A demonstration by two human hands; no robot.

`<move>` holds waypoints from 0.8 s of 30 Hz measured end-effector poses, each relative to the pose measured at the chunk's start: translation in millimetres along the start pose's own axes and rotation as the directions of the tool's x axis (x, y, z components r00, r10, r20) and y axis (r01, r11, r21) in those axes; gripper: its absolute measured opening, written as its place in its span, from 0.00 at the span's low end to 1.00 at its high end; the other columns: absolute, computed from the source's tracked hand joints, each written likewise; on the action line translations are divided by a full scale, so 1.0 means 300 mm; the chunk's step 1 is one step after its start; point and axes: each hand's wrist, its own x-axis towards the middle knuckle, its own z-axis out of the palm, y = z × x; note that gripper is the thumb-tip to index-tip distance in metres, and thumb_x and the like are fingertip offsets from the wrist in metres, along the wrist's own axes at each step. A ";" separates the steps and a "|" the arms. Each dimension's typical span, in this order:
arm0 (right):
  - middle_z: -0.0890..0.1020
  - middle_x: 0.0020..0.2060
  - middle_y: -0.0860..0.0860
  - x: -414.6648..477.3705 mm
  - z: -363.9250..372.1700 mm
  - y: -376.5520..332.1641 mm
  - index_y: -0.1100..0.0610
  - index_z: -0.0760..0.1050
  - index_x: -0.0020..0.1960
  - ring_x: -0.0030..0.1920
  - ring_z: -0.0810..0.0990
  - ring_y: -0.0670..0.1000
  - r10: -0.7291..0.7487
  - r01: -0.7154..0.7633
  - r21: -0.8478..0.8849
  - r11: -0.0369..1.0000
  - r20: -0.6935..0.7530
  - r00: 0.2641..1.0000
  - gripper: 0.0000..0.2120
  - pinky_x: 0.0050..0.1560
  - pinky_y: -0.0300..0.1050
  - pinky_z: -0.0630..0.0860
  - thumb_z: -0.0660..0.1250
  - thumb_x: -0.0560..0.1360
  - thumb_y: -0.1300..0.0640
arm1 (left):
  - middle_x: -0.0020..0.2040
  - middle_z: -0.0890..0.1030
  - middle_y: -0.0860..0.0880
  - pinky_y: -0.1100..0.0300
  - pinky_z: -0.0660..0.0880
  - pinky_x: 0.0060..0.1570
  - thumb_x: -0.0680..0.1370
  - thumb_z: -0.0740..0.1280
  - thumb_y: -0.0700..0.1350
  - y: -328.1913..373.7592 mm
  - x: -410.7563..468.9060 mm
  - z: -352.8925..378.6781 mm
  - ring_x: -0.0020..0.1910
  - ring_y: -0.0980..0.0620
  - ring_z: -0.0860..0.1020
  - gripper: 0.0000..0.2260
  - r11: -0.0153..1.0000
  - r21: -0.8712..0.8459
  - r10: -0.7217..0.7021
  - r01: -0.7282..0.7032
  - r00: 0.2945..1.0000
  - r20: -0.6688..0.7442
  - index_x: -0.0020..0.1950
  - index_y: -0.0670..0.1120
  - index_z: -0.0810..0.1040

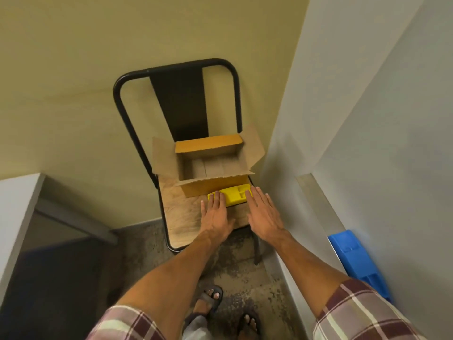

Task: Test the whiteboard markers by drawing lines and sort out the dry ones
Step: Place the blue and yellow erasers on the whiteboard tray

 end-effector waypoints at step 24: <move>0.55 0.75 0.58 0.144 0.049 -0.046 0.60 0.54 0.75 0.74 0.54 0.58 0.006 -0.032 0.245 0.969 0.106 0.994 0.30 0.70 0.53 0.59 0.60 0.77 0.66 | 0.77 0.51 0.41 0.47 0.54 0.76 0.77 0.68 0.36 -0.015 0.065 0.042 0.77 0.40 0.47 0.40 0.996 -0.033 -0.082 0.080 0.993 -0.084 0.79 0.39 0.43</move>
